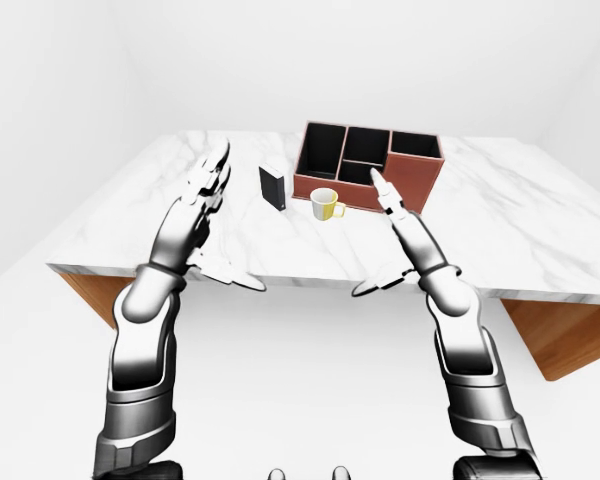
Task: Pick up the book and place it in the caddy.
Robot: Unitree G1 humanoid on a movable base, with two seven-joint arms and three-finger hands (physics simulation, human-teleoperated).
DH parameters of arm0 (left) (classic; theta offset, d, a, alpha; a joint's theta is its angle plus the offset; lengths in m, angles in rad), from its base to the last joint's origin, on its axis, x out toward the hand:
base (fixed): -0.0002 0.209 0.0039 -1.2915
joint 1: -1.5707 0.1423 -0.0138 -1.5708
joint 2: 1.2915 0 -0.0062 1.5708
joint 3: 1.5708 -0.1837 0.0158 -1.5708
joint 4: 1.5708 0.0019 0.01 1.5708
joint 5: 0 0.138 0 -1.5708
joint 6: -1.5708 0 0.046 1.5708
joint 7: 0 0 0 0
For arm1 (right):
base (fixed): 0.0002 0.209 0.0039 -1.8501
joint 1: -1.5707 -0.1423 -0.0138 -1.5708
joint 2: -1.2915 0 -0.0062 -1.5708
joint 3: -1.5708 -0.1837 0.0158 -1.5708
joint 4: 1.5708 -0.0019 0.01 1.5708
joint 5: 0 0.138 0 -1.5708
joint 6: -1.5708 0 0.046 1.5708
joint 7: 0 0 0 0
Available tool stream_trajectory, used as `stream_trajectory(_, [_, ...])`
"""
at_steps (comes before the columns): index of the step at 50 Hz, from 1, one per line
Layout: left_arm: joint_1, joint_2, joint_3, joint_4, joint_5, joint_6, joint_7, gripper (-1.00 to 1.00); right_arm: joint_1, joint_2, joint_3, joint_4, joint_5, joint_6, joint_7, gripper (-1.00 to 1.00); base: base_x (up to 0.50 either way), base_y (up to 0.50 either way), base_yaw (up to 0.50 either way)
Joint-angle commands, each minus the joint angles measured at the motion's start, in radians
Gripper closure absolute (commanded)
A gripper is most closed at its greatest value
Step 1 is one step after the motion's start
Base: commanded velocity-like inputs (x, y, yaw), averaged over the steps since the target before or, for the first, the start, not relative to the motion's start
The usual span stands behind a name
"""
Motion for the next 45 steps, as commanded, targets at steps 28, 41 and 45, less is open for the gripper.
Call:
stream_trajectory(28, [-0.562,0.208,-0.012,0.319,0.090,0.000,-0.206,-1.00,-0.591,-0.212,-0.053,0.424,-0.119,0.000,0.164,-1.00,0.00,0.00,0.00])
stream_trajectory(41, [-0.576,0.202,-0.010,0.326,0.117,0.000,-0.208,-1.00,-0.591,-0.227,-0.043,0.388,-0.149,0.000,0.207,-1.00,0.00,0.00,0.00])
stream_trajectory(45, [-0.563,0.197,-0.013,0.297,0.121,0.000,-0.212,-1.00,-0.586,-0.231,-0.040,0.393,-0.171,0.000,0.190,-1.00,0.01,0.21,0.00])
